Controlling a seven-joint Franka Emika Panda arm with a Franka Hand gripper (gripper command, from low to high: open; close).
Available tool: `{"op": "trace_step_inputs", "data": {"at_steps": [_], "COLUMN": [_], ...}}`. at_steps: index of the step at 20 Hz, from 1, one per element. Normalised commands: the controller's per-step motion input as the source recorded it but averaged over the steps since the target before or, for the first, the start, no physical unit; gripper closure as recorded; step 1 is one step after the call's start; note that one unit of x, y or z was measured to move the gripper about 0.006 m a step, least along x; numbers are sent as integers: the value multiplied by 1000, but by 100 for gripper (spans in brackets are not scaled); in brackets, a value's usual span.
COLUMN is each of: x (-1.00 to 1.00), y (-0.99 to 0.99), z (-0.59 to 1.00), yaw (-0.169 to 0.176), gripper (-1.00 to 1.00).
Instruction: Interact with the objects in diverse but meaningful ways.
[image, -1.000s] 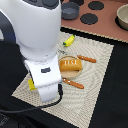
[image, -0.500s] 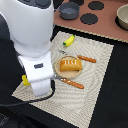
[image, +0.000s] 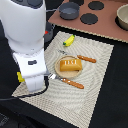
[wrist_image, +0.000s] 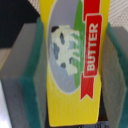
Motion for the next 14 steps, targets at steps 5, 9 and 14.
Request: {"op": "trace_step_inputs", "data": {"at_steps": [5,9,14], "x": [-1000,-986,-521], "y": [0,0,141], "z": [-366,-264,495], "yaw": [2,5,2], "gripper": [100,100,-100]}}
